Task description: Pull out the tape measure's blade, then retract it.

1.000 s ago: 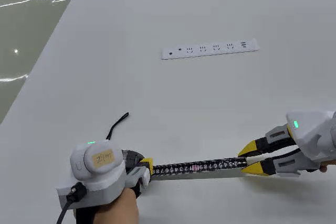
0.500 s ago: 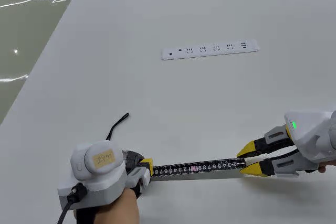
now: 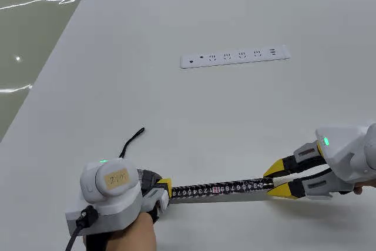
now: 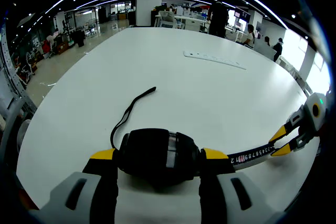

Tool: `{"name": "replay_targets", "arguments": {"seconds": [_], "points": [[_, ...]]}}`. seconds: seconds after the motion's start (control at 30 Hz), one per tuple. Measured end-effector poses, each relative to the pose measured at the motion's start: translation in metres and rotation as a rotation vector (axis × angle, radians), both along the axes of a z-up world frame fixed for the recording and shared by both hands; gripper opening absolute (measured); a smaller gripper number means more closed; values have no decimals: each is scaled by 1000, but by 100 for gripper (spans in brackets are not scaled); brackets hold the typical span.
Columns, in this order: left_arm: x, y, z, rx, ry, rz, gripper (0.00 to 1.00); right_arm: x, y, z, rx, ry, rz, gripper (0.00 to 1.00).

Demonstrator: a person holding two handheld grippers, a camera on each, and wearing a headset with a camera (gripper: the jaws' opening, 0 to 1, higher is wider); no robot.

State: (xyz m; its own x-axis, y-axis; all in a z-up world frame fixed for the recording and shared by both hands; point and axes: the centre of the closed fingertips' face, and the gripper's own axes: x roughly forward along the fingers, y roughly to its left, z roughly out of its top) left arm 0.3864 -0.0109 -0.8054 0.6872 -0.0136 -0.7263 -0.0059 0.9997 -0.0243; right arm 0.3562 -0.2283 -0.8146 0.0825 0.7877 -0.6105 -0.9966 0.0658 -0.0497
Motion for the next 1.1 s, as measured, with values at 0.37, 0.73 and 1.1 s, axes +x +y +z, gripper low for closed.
{"name": "replay_targets", "arguments": {"seconds": [0.37, 0.73, 1.1], "points": [[0, 1, 0, 8, 4, 1, 58, 0, 3, 0, 2, -1, 3, 14], [-1, 1, -1, 22, 21, 3, 58, -1, 4, 0, 1, 0, 7, 14], [-1, 0, -1, 26, 19, -2, 58, -1, 6, -1, 2, -1, 10, 14]]}}
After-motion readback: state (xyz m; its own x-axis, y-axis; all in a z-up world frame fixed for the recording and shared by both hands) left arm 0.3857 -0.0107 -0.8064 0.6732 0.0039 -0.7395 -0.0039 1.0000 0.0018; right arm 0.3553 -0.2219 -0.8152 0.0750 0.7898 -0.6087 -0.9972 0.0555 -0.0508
